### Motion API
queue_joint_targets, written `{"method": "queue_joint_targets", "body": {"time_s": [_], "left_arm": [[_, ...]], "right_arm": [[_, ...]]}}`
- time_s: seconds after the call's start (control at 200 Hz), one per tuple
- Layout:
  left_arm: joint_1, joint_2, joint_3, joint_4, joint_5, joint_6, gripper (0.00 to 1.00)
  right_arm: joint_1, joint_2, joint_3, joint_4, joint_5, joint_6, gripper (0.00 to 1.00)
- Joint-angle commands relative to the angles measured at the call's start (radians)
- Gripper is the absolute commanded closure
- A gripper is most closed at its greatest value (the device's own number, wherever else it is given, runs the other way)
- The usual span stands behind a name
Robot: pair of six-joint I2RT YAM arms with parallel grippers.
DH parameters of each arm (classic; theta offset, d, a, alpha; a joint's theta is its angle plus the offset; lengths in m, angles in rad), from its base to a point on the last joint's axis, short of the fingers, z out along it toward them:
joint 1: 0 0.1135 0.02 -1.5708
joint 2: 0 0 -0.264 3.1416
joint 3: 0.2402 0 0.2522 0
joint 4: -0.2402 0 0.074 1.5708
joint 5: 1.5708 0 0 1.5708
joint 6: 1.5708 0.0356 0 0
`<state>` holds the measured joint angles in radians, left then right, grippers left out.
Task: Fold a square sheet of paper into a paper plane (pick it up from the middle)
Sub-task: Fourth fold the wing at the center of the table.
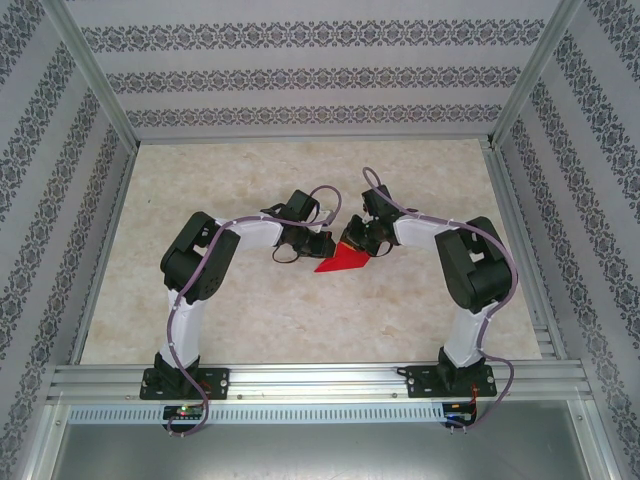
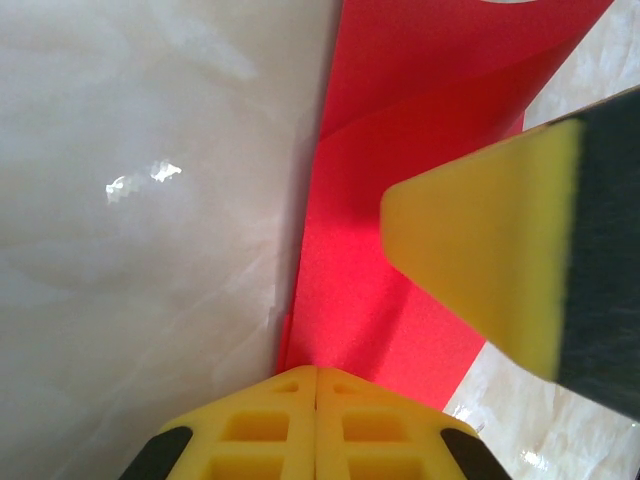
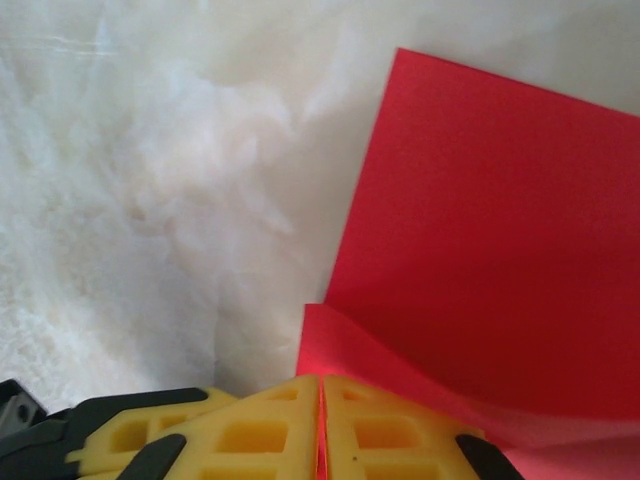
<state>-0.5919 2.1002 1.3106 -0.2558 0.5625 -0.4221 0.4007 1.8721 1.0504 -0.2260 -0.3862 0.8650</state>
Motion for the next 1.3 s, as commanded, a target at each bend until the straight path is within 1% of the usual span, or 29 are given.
{"method": "queue_joint_targets", "body": {"time_s": [0.0,0.18,0.305,0.48,0.589,0.664,0.794,1.039,1.294], "left_arm": [[-0.020,0.059,-0.023,-0.123,-0.071,0.025,0.93],[-0.021,0.041,-0.023,-0.123,-0.064,0.025,0.93],[-0.021,0.019,-0.005,-0.102,-0.031,0.019,0.92],[-0.021,-0.029,0.001,0.017,0.036,-0.033,0.88],[-0.021,-0.057,-0.020,0.096,0.050,-0.076,0.85],[-0.022,-0.051,-0.017,0.107,0.059,-0.087,0.84],[-0.034,-0.010,0.008,0.060,0.046,-0.084,0.85],[-0.046,0.032,0.036,-0.071,-0.027,-0.050,0.89],[-0.049,0.055,0.049,-0.249,-0.098,0.000,0.94]], "right_arm": [[-0.024,0.021,-0.029,0.017,0.021,-0.016,0.90],[-0.050,0.024,-0.095,0.030,0.023,-0.010,0.92],[-0.060,0.019,-0.132,0.033,0.021,-0.009,0.94],[-0.069,0.025,-0.135,0.025,0.018,-0.054,0.96],[-0.069,0.035,-0.130,0.024,0.007,-0.090,0.96],[-0.069,0.044,-0.125,0.023,-0.005,-0.107,0.96],[-0.074,0.053,-0.121,0.038,-0.028,-0.117,0.96],[-0.083,0.057,-0.115,0.045,-0.047,-0.134,0.96],[-0.134,0.048,-0.123,0.074,-0.070,-0.158,0.96]]}}
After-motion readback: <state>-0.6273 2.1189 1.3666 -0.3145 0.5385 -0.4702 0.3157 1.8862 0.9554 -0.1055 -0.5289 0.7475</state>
